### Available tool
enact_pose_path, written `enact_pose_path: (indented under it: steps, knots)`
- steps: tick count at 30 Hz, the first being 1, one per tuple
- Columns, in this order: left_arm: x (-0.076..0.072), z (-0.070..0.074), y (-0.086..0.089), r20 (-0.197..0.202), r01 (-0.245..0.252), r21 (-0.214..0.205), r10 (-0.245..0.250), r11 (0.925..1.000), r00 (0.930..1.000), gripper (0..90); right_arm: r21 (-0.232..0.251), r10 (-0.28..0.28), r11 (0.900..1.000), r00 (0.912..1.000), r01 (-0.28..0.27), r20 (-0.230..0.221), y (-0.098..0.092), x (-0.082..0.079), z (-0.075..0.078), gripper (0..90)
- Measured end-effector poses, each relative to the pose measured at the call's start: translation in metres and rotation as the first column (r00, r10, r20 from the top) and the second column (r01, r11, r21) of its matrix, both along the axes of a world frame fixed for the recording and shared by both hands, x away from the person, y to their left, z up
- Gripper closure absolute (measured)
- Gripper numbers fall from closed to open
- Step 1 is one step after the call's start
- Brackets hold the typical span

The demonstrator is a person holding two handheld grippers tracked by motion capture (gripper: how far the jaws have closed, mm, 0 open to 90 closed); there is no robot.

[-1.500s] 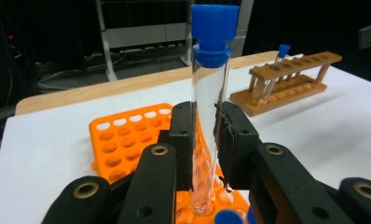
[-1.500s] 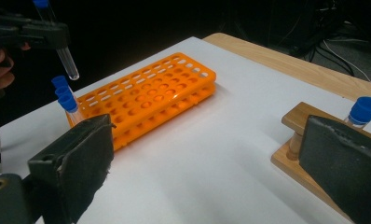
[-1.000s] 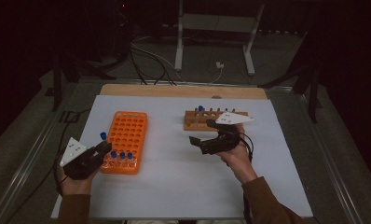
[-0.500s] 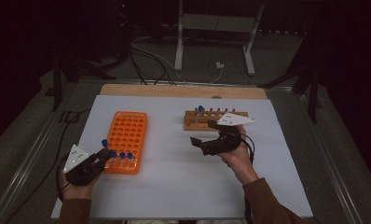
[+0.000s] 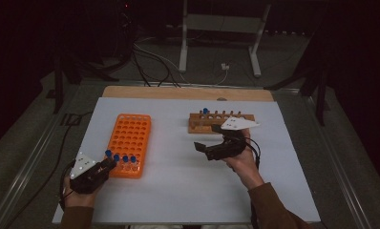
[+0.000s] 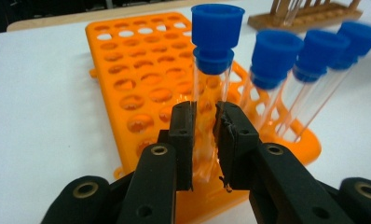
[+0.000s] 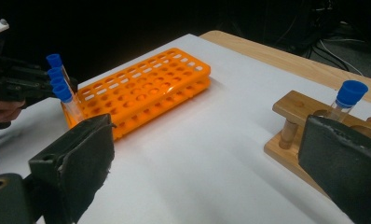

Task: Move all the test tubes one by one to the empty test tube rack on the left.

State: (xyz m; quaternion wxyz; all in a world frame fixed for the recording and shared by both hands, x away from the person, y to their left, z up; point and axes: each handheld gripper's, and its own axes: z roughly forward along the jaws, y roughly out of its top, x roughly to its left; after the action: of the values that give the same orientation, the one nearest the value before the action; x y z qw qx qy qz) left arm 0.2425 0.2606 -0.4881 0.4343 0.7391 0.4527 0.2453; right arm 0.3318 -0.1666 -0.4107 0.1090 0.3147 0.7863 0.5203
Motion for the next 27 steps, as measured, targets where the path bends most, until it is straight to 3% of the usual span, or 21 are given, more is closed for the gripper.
enact_pose_path:
  steps: [12,19,27]
  knots:
    - [-0.0010,-0.0052,0.0000,-0.037,0.024,0.056,-0.022,0.9981,0.9991,78.0,-0.005,0.012,0.9999,0.9999,-0.012,0.000,0.0040,-0.0004,-0.0016,4.0]
    - [-0.0009,-0.0047,0.0004,-0.044,0.018,0.038,-0.017,0.9991,0.9989,76.8,-0.004,0.010,0.9999,0.9999,-0.010,0.001,0.0038,0.0006,-0.0023,4.0]
    - [-0.0033,0.0009,0.0038,-0.030,0.015,0.007,-0.015,0.9999,0.9994,61.3,0.002,0.005,1.0000,1.0000,-0.005,0.001,0.0056,0.0033,-0.0031,4.0]
